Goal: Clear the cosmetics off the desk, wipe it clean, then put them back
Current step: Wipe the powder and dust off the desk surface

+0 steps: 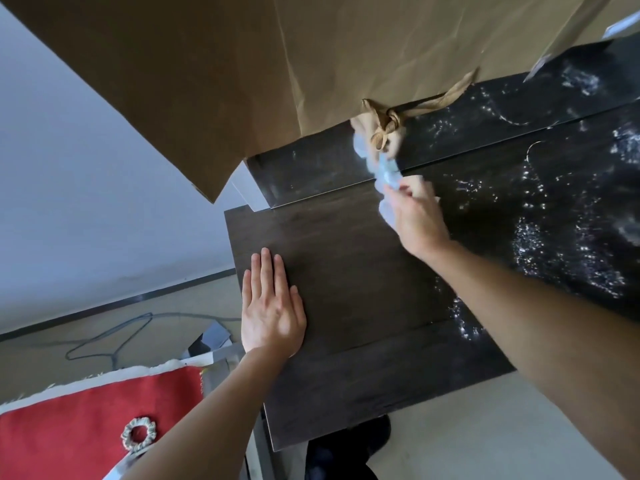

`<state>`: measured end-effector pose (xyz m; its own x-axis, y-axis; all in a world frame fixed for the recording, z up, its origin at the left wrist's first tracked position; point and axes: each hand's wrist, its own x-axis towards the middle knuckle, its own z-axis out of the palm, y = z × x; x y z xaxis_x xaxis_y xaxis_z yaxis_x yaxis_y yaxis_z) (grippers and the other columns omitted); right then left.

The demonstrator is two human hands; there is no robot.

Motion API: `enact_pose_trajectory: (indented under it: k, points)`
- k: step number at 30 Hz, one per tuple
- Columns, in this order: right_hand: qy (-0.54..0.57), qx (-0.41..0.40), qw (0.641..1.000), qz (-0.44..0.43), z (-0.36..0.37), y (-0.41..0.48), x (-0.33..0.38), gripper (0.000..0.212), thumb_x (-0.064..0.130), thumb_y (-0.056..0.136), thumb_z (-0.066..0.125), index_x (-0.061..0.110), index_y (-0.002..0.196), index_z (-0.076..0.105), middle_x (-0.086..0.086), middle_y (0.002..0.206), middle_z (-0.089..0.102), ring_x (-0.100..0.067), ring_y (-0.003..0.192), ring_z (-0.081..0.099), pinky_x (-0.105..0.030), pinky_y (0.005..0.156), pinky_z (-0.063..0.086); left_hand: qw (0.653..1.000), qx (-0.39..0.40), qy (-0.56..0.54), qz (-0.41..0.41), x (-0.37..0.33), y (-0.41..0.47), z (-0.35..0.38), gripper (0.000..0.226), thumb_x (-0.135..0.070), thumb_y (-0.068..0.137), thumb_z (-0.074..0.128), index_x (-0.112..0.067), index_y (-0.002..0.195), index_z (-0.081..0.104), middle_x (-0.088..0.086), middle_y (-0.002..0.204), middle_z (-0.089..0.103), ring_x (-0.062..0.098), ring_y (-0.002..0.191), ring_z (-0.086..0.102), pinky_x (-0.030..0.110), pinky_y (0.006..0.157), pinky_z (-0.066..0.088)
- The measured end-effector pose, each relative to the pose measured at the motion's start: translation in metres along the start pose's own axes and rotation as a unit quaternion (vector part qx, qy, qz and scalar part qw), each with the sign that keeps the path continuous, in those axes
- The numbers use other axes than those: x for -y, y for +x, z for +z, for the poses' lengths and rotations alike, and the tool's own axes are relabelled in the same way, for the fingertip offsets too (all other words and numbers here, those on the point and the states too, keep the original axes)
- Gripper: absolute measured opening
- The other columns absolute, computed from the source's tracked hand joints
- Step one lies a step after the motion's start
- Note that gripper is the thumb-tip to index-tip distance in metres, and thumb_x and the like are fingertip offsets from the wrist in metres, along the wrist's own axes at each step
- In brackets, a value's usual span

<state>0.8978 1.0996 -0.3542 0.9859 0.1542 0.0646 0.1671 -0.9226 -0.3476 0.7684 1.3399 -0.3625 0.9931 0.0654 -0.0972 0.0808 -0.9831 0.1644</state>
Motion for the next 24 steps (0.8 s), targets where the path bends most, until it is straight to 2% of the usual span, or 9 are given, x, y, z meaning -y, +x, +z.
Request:
enact_pose_trajectory:
  k: [2, 4, 6, 8, 10, 12, 16, 20, 24]
  points:
    - [-0.038, -0.010, 0.990, 0.137, -0.022, 0.002, -0.057, 0.037, 0.003, 0.088, 0.049, 0.010, 0.124, 0.056, -0.024, 0.124, 0.045, -0.038, 0.112, 0.042, -0.045, 0.092, 0.039, 1.000, 0.002, 0.014, 0.001, 0.000, -0.001, 0.000, 0.059, -0.035, 0.098, 0.018, -0.004, 0.148, 0.024, 0.014, 0.158, 0.012, 0.029, 0.146, 0.005, 0.042, 0.119, 0.010]
    - [-0.100, -0.015, 0.974, 0.204, -0.040, 0.007, -0.102, 0.037, 0.000, 0.081, 0.060, 0.003, 0.117, 0.056, -0.025, 0.125, 0.043, -0.042, 0.111, 0.040, -0.046, 0.092, 0.040, 1.000, 0.001, 0.021, 0.011, -0.002, 0.000, 0.003, 0.059, -0.035, 0.098, 0.019, -0.004, 0.148, 0.023, 0.014, 0.158, 0.011, 0.028, 0.146, 0.004, 0.041, 0.119, 0.008]
    - [-0.092, -0.026, 0.968, 0.232, -0.031, 0.013, -0.083, 0.039, 0.000, 0.079, 0.060, 0.000, 0.117, 0.053, -0.024, 0.133, 0.042, -0.041, 0.116, 0.040, -0.044, 0.095, 0.039, 1.000, 0.008, 0.014, 0.008, -0.001, 0.001, 0.004, 0.059, -0.035, 0.098, 0.018, -0.004, 0.148, 0.023, 0.014, 0.158, 0.011, 0.029, 0.146, 0.004, 0.042, 0.119, 0.009]
    - [-0.019, -0.007, 0.985, 0.172, -0.011, 0.009, -0.037, 0.048, -0.006, 0.077, 0.051, 0.001, 0.124, 0.050, -0.021, 0.135, 0.044, -0.037, 0.122, 0.043, -0.040, 0.100, 0.037, 1.000, 0.010, 0.021, 0.008, 0.002, 0.001, 0.005, 0.059, -0.035, 0.098, 0.018, -0.003, 0.148, 0.024, 0.015, 0.158, 0.012, 0.030, 0.146, 0.005, 0.043, 0.119, 0.010]
    - [0.022, 0.009, 1.000, 0.013, 0.013, -0.005, 0.004, 0.060, -0.014, 0.071, 0.048, 0.001, 0.129, 0.050, -0.017, 0.133, 0.050, -0.032, 0.126, 0.043, -0.035, 0.107, 0.034, 1.000, 0.018, 0.023, 0.006, 0.003, -0.001, 0.002, 0.059, -0.035, 0.098, 0.018, -0.003, 0.148, 0.024, 0.014, 0.158, 0.012, 0.030, 0.146, 0.005, 0.044, 0.119, 0.011]
    - [0.043, 0.018, 0.996, -0.082, 0.013, -0.012, 0.014, 0.051, -0.010, 0.078, 0.053, 0.004, 0.127, 0.056, -0.012, 0.130, 0.056, -0.029, 0.123, 0.048, -0.032, 0.107, 0.036, 1.000, 0.012, 0.022, 0.008, 0.001, 0.000, 0.002, 0.059, -0.036, 0.098, 0.017, -0.004, 0.148, 0.024, 0.014, 0.158, 0.011, 0.029, 0.146, 0.004, 0.043, 0.119, 0.010]
    - [0.038, -0.072, 0.995, -0.050, -0.030, 0.008, -0.057, 0.023, 0.002, 0.082, 0.054, 0.005, 0.098, 0.071, -0.015, 0.100, 0.070, -0.030, 0.081, 0.064, -0.031, 0.073, 0.048, 1.000, 0.017, 0.023, 0.006, -0.001, 0.002, 0.002, 0.059, -0.036, 0.098, 0.018, -0.004, 0.149, 0.022, 0.013, 0.158, 0.009, 0.028, 0.146, 0.002, 0.042, 0.119, 0.007]
    - [-0.044, -0.059, 0.983, 0.169, -0.047, 0.000, -0.115, 0.030, 0.005, 0.083, 0.046, -0.003, 0.101, 0.069, -0.025, 0.109, 0.063, -0.046, 0.099, 0.059, -0.045, 0.088, 0.045, 1.000, 0.020, 0.019, 0.007, 0.000, 0.003, 0.003, 0.060, -0.034, 0.097, 0.017, -0.003, 0.148, 0.023, 0.015, 0.158, 0.011, 0.029, 0.146, 0.003, 0.043, 0.119, 0.008]
    - [0.056, -0.044, 0.997, 0.010, -0.025, -0.047, -0.049, 0.036, 0.020, 0.084, 0.040, 0.003, 0.084, 0.072, -0.015, 0.098, 0.069, -0.030, 0.084, 0.054, -0.035, 0.077, 0.039, 0.999, 0.028, 0.032, -0.003, 0.003, 0.003, 0.003, 0.061, -0.034, 0.096, 0.016, -0.001, 0.147, 0.025, 0.016, 0.157, 0.013, 0.031, 0.146, 0.006, 0.045, 0.119, 0.011]
